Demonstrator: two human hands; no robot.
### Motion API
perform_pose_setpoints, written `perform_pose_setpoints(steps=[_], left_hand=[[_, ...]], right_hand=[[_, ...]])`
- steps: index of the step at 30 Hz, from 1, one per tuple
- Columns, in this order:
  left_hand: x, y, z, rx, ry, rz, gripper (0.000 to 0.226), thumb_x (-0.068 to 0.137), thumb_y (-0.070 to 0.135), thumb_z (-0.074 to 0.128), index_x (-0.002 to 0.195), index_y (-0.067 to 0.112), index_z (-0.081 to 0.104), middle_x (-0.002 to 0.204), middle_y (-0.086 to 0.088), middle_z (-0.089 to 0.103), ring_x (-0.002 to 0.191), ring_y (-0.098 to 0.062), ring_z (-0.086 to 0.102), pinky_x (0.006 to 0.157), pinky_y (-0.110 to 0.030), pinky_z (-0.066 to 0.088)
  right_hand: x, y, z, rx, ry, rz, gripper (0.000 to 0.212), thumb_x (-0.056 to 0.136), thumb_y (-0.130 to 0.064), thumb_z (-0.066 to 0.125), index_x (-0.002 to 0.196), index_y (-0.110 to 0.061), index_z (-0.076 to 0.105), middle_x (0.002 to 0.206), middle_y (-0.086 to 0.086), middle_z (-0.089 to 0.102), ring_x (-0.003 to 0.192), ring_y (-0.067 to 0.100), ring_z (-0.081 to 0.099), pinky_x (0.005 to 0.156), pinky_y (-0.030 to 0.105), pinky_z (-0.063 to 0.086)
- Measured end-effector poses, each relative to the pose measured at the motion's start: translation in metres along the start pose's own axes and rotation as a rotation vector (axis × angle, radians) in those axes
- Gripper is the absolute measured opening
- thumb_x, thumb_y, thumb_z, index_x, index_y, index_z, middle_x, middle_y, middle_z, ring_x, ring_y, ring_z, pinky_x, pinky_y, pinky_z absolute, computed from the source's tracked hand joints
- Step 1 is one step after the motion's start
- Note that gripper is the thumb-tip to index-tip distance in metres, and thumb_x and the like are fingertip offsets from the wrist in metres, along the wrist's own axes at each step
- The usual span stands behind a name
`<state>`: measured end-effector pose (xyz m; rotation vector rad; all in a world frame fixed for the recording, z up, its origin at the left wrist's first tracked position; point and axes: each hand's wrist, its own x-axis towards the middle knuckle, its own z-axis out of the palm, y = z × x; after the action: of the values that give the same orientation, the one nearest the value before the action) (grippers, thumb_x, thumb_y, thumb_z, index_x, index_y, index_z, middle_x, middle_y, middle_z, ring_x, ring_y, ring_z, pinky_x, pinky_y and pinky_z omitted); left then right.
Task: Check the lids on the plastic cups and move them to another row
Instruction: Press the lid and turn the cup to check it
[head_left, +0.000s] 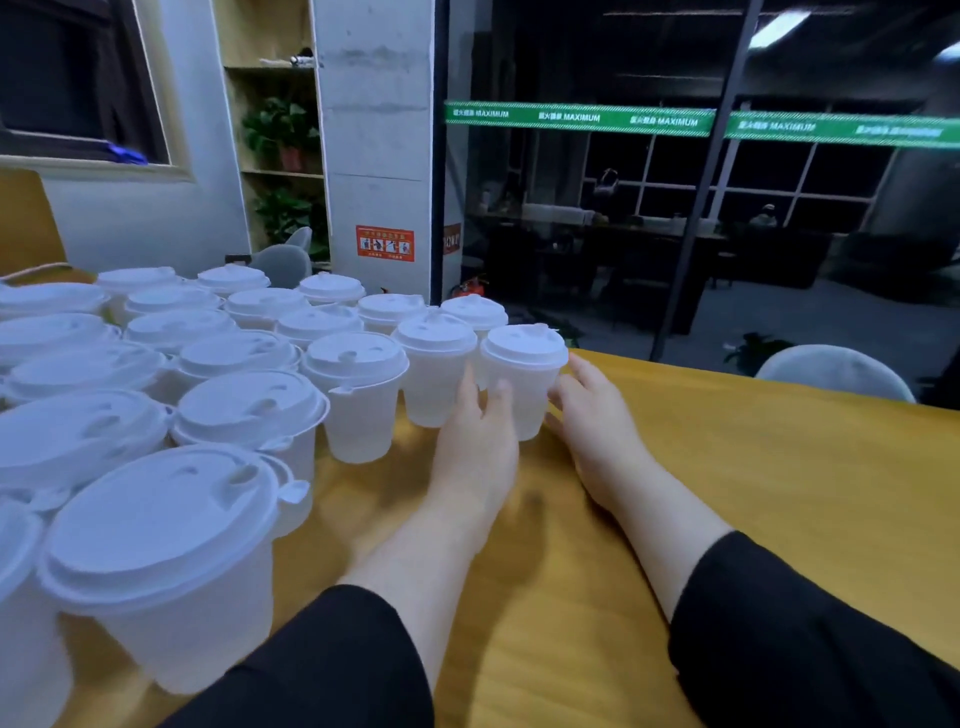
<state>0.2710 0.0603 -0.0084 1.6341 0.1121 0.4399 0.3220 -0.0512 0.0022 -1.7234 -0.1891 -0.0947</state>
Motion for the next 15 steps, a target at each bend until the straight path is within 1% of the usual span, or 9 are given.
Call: perform_pose_setpoints(steps=[2,4,5,7,9,11,13,14,15], left_hand=[[0.002,-0.002,0.001,-0.011,-0.032,0.050,0.051,0.111,0.040,0.038,0.161,0.041,0.028,0.158,0.020,0.039,0.139,-0.002,0.036,0.110,-0.023,0.027],[0.000,0.000,0.001,-0.026,-0.054,0.068,0.045,0.109,0.050,0.037,0.154,0.046,0.040,0.152,0.023,0.048,0.139,-0.003,0.043,0.114,-0.029,0.034],[-0.001,0.002,0.000,-0.058,-0.044,0.055,0.040,0.109,0.053,0.038,0.147,0.047,0.049,0.143,0.025,0.056,0.134,-0.002,0.049,0.112,-0.029,0.038],[-0.008,0.012,-0.003,-0.115,-0.020,0.003,0.032,0.108,0.053,0.039,0.129,0.044,0.062,0.124,0.024,0.066,0.122,-0.002,0.059,0.104,-0.029,0.045],[-0.018,0.022,-0.002,-0.158,-0.050,-0.061,0.036,0.105,0.058,0.042,0.123,0.038,0.067,0.118,0.017,0.072,0.116,-0.007,0.065,0.104,-0.035,0.050],[-0.031,0.032,0.003,-0.187,-0.080,-0.120,0.039,0.101,0.064,0.047,0.117,0.036,0.069,0.114,0.013,0.075,0.110,-0.011,0.069,0.104,-0.041,0.053],[-0.049,0.043,0.013,-0.203,-0.095,-0.146,0.035,0.101,0.060,0.051,0.114,0.034,0.069,0.113,0.012,0.075,0.109,-0.012,0.069,0.102,-0.042,0.054],[-0.058,0.047,0.017,-0.200,-0.103,-0.152,0.034,0.100,0.059,0.053,0.117,0.033,0.068,0.115,0.012,0.073,0.110,-0.012,0.068,0.102,-0.042,0.054],[-0.069,0.050,0.023,-0.184,-0.119,-0.160,0.035,0.099,0.059,0.055,0.120,0.033,0.066,0.117,0.012,0.072,0.111,-0.012,0.067,0.102,-0.042,0.054]], right_hand=[[0.001,0.001,-0.001,-0.021,-0.056,-0.024,0.037,0.094,-0.015,0.054,0.126,-0.029,0.066,0.114,-0.010,0.075,0.106,0.009,0.070,0.096,0.035,0.057],[-0.003,0.000,-0.002,-0.056,-0.066,-0.067,0.031,0.095,-0.011,0.058,0.119,-0.027,0.069,0.110,-0.008,0.075,0.092,0.006,0.072,0.079,0.023,0.057],[-0.008,-0.001,-0.003,-0.064,-0.060,-0.090,0.030,0.095,-0.010,0.061,0.119,-0.026,0.069,0.110,-0.008,0.075,0.087,0.004,0.071,0.071,0.017,0.053],[-0.021,-0.004,-0.006,-0.082,-0.043,-0.129,0.031,0.093,-0.009,0.067,0.120,-0.024,0.069,0.109,-0.011,0.073,0.091,0.005,0.071,0.068,0.011,0.050],[-0.038,-0.009,-0.014,-0.122,0.000,-0.143,0.031,0.091,-0.013,0.073,0.121,-0.024,0.069,0.110,-0.010,0.072,0.098,0.010,0.070,0.074,0.014,0.052],[-0.059,-0.011,-0.026,-0.189,0.061,-0.162,0.033,0.089,-0.028,0.075,0.121,-0.029,0.068,0.117,-0.002,0.067,0.103,0.013,0.068,0.087,0.028,0.056],[-0.086,-0.015,-0.046,-0.236,0.110,-0.179,0.036,0.084,-0.046,0.072,0.119,-0.035,0.067,0.117,-0.004,0.068,0.103,0.012,0.070,0.091,0.040,0.056],[-0.099,-0.015,-0.056,-0.241,0.116,-0.190,0.036,0.085,-0.047,0.071,0.119,-0.037,0.067,0.116,-0.009,0.070,0.104,0.010,0.070,0.091,0.041,0.057],[-0.115,-0.018,-0.066,-0.242,0.119,-0.199,0.033,0.089,-0.041,0.072,0.121,-0.037,0.068,0.116,-0.014,0.073,0.105,0.008,0.071,0.091,0.038,0.057]])
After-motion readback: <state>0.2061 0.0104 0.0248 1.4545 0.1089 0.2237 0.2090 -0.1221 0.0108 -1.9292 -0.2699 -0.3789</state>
